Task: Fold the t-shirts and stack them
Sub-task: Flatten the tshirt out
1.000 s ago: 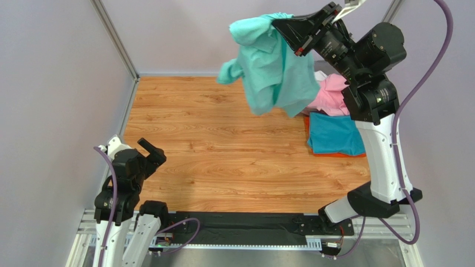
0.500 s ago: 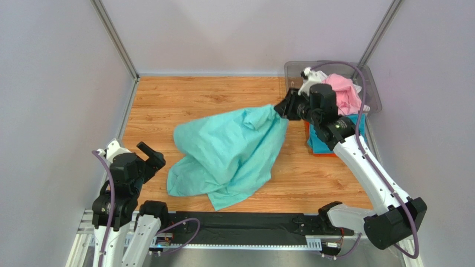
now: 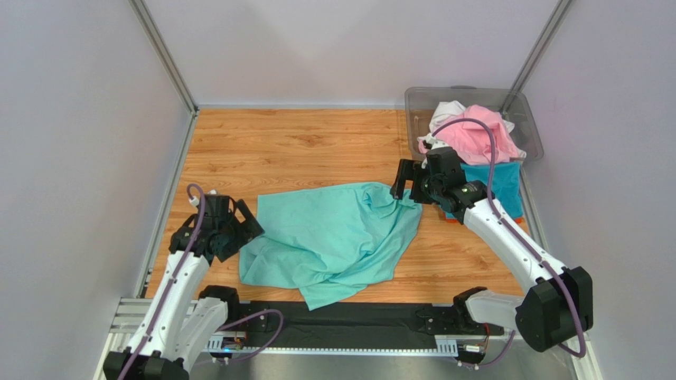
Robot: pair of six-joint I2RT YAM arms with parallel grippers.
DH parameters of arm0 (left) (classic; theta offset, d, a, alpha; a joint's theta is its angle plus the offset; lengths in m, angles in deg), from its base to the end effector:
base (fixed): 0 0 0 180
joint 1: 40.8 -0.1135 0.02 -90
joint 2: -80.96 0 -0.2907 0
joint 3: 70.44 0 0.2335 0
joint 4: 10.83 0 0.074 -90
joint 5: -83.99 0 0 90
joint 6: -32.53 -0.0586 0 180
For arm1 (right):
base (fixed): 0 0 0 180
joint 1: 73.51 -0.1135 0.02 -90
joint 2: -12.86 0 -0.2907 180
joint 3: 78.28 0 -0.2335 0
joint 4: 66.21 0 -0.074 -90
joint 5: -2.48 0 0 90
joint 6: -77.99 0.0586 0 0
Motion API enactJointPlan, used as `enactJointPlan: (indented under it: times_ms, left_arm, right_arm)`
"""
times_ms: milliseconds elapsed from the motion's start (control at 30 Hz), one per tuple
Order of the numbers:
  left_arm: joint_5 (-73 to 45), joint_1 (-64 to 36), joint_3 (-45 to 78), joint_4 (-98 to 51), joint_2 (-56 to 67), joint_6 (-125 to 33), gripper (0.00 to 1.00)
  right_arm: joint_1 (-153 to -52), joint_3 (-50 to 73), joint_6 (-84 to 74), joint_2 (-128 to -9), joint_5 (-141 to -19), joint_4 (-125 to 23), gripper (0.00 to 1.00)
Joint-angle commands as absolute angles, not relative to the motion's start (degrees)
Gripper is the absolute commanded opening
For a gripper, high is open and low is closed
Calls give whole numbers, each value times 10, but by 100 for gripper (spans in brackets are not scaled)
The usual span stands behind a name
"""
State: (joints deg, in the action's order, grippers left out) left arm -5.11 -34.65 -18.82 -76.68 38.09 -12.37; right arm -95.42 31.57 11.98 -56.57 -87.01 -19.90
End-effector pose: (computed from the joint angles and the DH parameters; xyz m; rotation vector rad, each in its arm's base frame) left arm 0.1092 -0.0108 0.2355 -0.8724 2.4489 -0.3136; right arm 0.2263 0.0916 0.2939 0.0392 2.4020 0.3922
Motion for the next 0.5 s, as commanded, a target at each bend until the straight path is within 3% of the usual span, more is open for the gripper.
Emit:
enactJointPlan:
  times_ms: [0, 200, 467]
  left_arm:
    - [-67, -350, -178, -677, 333, -131, 97]
    - [-61, -350, -151, -616, 188, -141, 83]
    - [-64, -350, -104, -554, 16, -140, 72]
  right_arm:
    - [-961, 321, 102, -567, -892, -220, 100]
    - [-1008, 293, 86, -632, -883, -270, 99]
    - [-1069, 226, 79, -775, -917, -274, 95]
